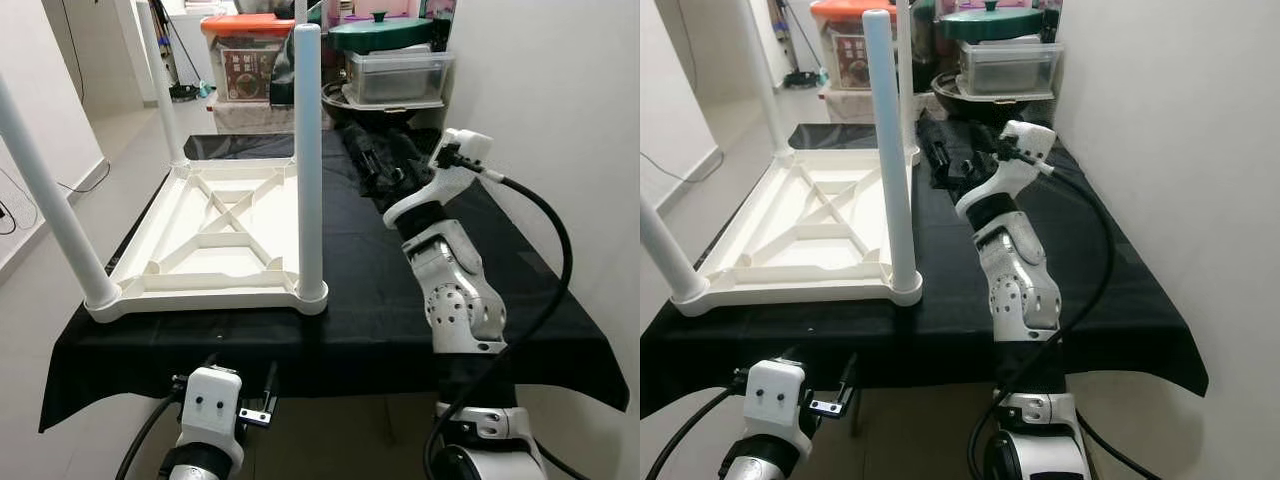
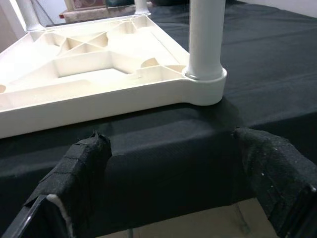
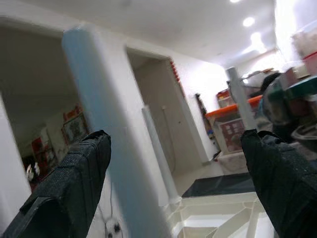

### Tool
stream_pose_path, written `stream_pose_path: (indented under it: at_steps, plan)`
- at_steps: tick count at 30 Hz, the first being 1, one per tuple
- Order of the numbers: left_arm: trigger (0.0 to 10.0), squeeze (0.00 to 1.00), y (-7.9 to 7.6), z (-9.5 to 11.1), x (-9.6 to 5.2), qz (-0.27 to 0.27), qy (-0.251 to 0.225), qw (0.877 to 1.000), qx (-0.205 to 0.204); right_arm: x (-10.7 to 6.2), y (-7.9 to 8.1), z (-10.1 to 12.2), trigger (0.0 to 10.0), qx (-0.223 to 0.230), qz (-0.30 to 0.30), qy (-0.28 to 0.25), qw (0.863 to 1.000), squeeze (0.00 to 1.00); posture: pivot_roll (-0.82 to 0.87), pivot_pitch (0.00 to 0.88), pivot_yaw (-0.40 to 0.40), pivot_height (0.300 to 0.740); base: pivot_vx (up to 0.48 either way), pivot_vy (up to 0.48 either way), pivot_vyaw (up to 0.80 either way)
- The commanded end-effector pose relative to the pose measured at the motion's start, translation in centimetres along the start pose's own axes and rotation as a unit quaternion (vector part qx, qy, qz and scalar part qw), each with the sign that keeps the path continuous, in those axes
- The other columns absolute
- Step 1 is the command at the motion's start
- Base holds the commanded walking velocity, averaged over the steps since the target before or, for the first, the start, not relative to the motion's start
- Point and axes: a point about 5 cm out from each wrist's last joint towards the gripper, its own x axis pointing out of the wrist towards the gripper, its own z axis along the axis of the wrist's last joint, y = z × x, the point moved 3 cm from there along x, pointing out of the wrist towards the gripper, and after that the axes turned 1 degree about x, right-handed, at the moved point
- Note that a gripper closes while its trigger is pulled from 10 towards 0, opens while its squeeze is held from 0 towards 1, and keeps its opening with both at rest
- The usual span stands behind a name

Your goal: Building children table

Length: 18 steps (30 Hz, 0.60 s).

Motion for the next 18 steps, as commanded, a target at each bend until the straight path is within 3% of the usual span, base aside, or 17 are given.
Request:
stream_pose_path:
  at_steps: [1,5,12,18]
  plan:
    - [10.0,0.0,0.0,-0.1,-0.1,0.001,0.0,1.0,0.003,0.7,0.5,-1.1,10.0,-0.016,-0.002,0.018,1.0,0.0,0.01,0.0,-0.02,0.74,0.0,0.0,0.0]
    - [10.0,0.0,-0.1,1.6,-0.5,0.002,-0.05,0.999,0.003,1.0,0.5,-2.4,10.0,-0.025,-0.013,0.037,0.999,0.0,0.02,0.002,-0.025,0.74,0.0,0.0,0.0]
    - [10.0,0.0,-0.7,3.2,-0.9,-0.004,-0.095,0.995,0.014,1.1,0.5,-4.2,10.0,-0.03,-0.017,0.065,0.997,0.0,0.02,0.026,-0.033,0.74,0.0,0.0,0.0]
    - [10.0,0.0,-0.9,3.4,-1.0,-0.004,-0.099,0.995,0.011,1.1,0.4,-5.1,10.0,-0.041,-0.03,0.076,0.996,0.0,0.02,0.041,-0.037,0.74,0.0,0.0,0.0]
